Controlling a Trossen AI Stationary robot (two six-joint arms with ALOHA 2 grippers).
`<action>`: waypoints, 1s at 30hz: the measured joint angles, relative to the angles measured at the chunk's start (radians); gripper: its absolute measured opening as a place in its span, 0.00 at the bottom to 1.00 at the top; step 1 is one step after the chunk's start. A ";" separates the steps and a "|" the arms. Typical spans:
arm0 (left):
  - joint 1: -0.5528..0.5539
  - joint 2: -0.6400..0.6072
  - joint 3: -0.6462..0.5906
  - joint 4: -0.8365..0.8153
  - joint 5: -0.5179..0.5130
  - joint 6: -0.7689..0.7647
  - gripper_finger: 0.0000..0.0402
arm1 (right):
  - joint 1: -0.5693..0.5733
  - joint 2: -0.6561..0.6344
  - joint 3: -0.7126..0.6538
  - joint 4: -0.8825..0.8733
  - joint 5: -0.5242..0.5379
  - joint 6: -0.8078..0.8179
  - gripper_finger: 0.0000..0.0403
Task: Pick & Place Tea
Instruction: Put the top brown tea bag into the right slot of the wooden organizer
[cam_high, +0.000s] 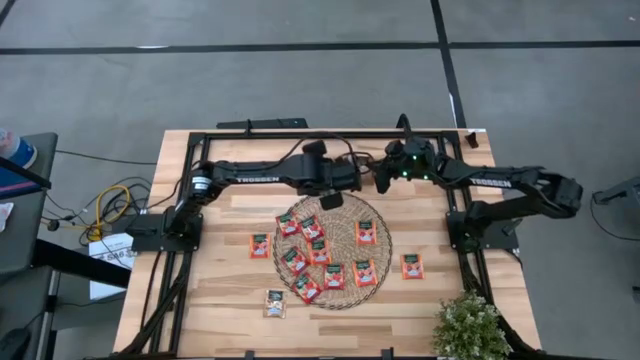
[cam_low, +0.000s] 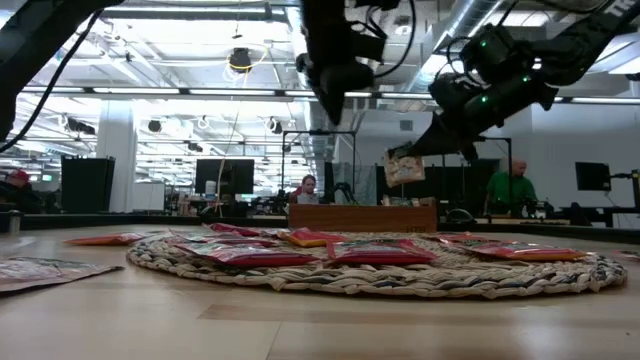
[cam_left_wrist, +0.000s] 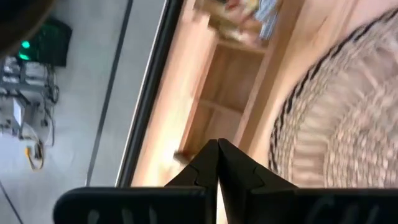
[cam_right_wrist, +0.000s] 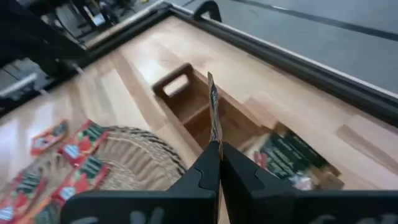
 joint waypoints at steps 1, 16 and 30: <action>-0.001 -0.004 0.000 -0.018 -0.001 -0.010 0.00 | -0.010 0.008 0.000 0.001 -0.009 -0.013 0.00; -0.024 -0.270 -0.324 0.148 0.101 -0.084 0.00 | -0.157 0.024 0.000 0.035 -0.205 -0.096 0.00; -0.024 -0.746 -1.011 0.707 0.151 -0.201 0.00 | -0.143 0.136 0.000 0.088 -0.236 -0.107 0.00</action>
